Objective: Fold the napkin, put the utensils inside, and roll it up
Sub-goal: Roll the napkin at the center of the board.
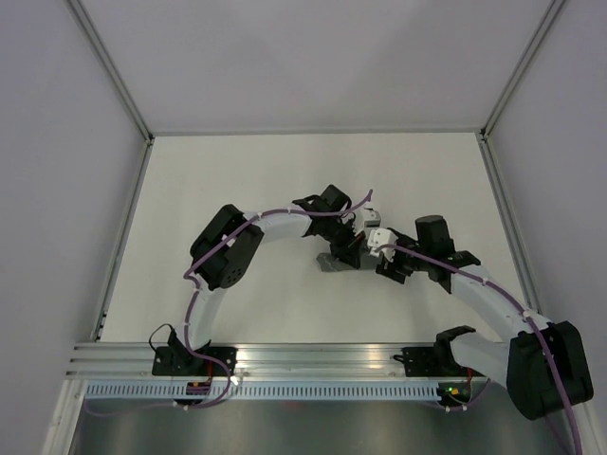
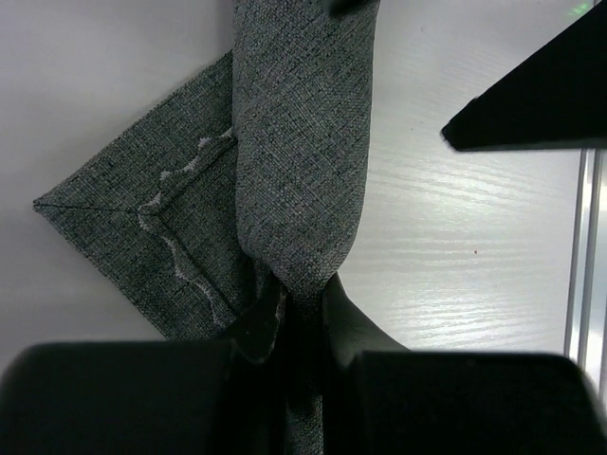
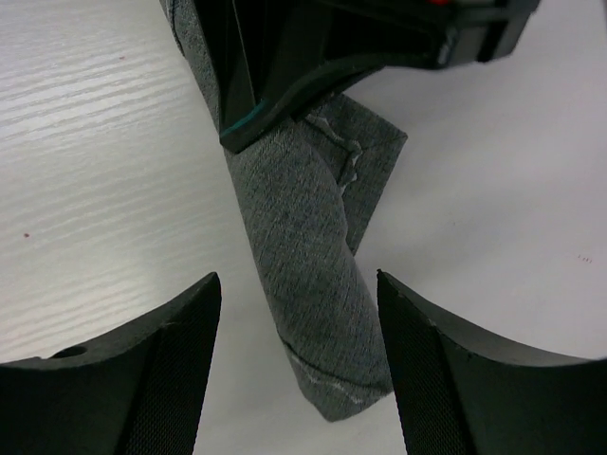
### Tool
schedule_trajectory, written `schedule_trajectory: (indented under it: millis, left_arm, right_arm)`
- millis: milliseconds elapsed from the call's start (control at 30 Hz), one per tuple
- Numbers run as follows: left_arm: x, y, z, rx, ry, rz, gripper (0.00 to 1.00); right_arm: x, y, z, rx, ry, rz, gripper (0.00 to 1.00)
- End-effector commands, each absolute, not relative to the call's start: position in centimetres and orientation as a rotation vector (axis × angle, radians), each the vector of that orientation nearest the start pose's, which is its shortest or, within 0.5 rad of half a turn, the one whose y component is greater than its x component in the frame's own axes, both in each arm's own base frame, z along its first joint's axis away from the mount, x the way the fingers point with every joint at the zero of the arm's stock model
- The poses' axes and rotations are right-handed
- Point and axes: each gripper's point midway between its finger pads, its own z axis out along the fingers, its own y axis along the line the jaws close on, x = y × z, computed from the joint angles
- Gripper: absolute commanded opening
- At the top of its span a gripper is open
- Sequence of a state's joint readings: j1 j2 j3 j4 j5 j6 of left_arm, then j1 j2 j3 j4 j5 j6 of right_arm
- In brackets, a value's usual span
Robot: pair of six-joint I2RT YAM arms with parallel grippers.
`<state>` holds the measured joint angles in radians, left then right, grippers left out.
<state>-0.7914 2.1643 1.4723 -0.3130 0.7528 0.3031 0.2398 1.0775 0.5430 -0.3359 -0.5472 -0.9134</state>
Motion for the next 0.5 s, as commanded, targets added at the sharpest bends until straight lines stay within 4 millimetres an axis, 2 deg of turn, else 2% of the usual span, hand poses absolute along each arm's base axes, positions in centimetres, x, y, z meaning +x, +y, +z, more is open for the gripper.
schedule_trajectory:
  millis: [0,133,233,467]
  left_arm:
    - [21.2,-38.1,-2.4,1.571,2.372,-1.208,0.03]
    - [21.0,-38.0,-2.8,1.567,2.412,-1.223,0.04]
    - [21.1,-37.9,-2.9,1.558,2.434,-1.224,0.04]
    - [21.3,-37.7,-2.8,1.546,2.480,-1.222,0.08]
  right_arm:
    - [27.7,13.1,7.6,-1.432,1.731,0.145,0.72]
    - [27.1,13.9,6.3,-1.487,1.721,0.084,0.72]
    - [26.5,15.3,5.8,-1.536,1.703,0.077,0.72]
    - [25.9,16.3,4.4,-1.588,1.715,0.091,0.70]
